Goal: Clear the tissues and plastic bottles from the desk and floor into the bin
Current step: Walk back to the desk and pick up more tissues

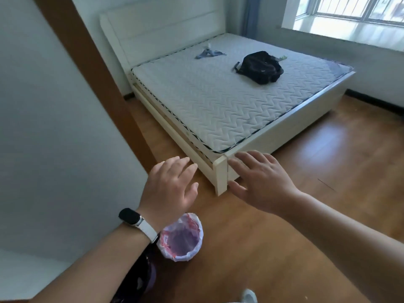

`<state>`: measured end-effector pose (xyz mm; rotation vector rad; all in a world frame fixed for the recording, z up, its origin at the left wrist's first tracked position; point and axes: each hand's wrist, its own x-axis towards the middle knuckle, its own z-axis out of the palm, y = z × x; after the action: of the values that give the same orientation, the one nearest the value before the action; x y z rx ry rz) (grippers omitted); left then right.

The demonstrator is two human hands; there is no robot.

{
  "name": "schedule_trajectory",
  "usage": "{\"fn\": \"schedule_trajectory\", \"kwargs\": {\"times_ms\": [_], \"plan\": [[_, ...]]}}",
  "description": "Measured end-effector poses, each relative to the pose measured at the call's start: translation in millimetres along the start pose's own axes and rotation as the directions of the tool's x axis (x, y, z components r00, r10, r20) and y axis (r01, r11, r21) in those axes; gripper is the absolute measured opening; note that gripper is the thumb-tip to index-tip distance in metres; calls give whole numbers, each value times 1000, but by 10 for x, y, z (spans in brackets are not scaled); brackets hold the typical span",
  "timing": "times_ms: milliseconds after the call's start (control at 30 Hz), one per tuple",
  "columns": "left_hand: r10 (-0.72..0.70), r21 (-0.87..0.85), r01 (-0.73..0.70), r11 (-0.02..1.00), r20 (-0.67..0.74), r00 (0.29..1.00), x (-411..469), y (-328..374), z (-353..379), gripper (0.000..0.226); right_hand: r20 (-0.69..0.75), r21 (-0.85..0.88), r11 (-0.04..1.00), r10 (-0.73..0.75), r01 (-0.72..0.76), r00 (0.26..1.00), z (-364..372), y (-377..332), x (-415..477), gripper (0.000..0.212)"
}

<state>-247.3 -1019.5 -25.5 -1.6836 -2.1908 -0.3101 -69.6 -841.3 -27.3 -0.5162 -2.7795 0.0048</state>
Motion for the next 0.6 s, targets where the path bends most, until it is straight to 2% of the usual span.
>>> {"fn": "schedule_trajectory", "kwargs": {"times_ms": [300, 600], "plan": [[184, -57, -184, 981, -6, 983, 1099, 954, 317, 41, -126, -31, 977, 206, -211, 970, -327, 1167, -471, 51], [343, -149, -345, 927, -39, 938, 1930, 1541, 658, 44, -167, -107, 894, 415, -434, 895, -496, 1859, -840, 52]]}}
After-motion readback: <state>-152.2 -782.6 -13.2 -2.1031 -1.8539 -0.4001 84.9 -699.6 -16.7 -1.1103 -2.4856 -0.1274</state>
